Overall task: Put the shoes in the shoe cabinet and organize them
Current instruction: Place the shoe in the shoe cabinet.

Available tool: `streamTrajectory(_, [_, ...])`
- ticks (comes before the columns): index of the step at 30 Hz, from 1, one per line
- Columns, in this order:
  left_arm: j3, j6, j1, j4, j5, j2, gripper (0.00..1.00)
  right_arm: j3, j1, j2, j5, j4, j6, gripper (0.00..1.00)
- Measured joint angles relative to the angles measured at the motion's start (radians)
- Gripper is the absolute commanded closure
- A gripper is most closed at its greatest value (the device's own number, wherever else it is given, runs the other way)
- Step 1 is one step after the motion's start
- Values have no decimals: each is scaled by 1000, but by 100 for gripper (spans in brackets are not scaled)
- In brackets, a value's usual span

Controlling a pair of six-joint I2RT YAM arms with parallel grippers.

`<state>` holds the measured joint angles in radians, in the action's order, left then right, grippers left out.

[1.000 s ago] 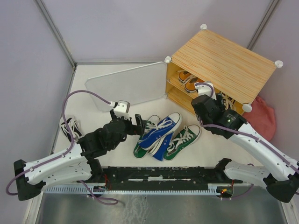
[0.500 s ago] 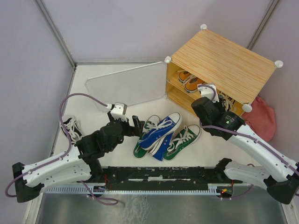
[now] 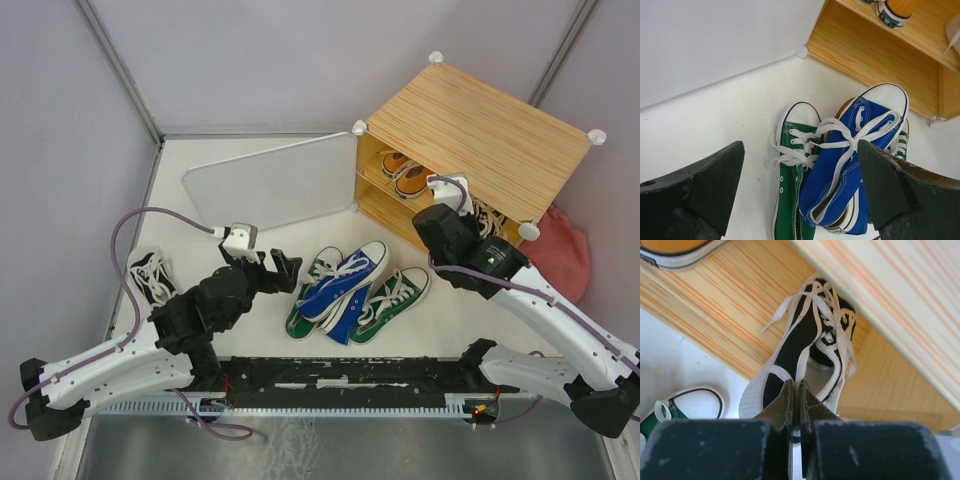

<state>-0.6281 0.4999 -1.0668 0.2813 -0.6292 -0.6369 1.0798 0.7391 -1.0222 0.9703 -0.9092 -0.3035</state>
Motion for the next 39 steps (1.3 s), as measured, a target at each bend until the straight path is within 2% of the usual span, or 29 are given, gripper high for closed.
streamTrajectory(11, [22,0,0,1,-25,62,1,51,-17,-20,89,92,169,98])
streamTrajectory(16, [29,0,0,2,-26,64,1,34,-40,-56,101,100,187,98])
streamTrajectory(17, [29,0,0,2,-26,64,1,27,-41,-61,97,97,185,95])
streamTrajectory(20, [30,0,0,1,-28,64,1,1,-41,-70,81,77,164,61])
streamTrajectory(21, [30,0,0,1,-28,64,1,-4,-41,-72,81,72,154,54])
streamTrajectory(28, [41,0,0,1,-27,64,1,-8,-48,-103,118,16,68,42])
streamTrajectory(31, [47,0,0,3,-28,69,1,-8,-49,-110,111,6,45,42])
streamTrajectory(35, [47,0,0,2,-28,79,1,-9,-52,-109,90,2,23,50])
streamTrajectory(36, [47,0,0,2,-29,82,1,-10,-53,-107,82,2,16,54])
streamTrajectory(39, [48,0,0,2,-32,90,1,-20,-55,-100,64,3,-7,75])
